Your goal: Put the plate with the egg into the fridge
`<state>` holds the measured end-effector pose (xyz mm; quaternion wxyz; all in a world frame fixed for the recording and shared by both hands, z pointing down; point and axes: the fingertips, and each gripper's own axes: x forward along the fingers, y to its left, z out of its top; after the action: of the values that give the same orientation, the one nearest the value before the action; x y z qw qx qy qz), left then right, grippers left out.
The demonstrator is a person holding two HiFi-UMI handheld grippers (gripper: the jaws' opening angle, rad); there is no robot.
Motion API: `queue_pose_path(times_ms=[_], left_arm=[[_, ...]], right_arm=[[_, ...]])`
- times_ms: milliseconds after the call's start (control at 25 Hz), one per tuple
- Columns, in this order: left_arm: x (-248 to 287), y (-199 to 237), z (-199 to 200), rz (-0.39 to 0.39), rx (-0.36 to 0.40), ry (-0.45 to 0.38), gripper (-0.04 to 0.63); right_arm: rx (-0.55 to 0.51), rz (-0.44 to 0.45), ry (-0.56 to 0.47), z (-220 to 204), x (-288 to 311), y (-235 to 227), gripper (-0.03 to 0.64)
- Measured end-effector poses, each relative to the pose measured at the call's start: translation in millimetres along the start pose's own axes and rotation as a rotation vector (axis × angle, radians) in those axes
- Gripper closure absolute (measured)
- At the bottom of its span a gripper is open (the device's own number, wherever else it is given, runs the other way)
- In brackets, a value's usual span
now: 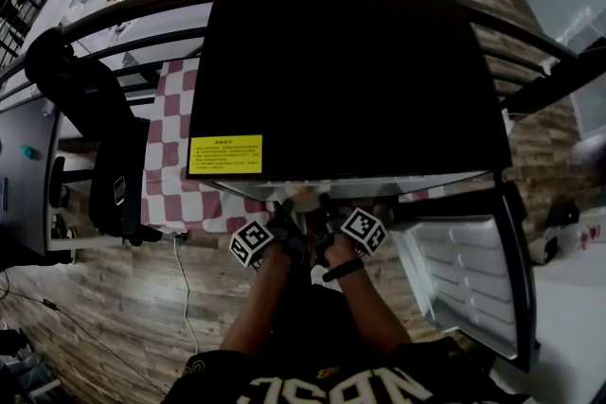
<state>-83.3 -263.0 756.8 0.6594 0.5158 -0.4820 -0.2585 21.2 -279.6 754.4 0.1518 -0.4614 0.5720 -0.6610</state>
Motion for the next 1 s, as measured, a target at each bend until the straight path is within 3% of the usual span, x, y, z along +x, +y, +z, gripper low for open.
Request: queue_pose_path(times_ms=[680,880,1000], left_arm=[[14,-2,9,-0.002,0.005,-0.002,0.558],[15,-6,7,0.022,0.087,0.034,0.556],[16,-15,4,0.008,0.143,0.076,0.493]], right_arm=[[-0.031,0.016,-0.012,8,14,4,0.582],[-0.066,0.03,-0.014,9,14,6,0.583],[-0.119,0.034,0.006,8,14,10,0.582]])
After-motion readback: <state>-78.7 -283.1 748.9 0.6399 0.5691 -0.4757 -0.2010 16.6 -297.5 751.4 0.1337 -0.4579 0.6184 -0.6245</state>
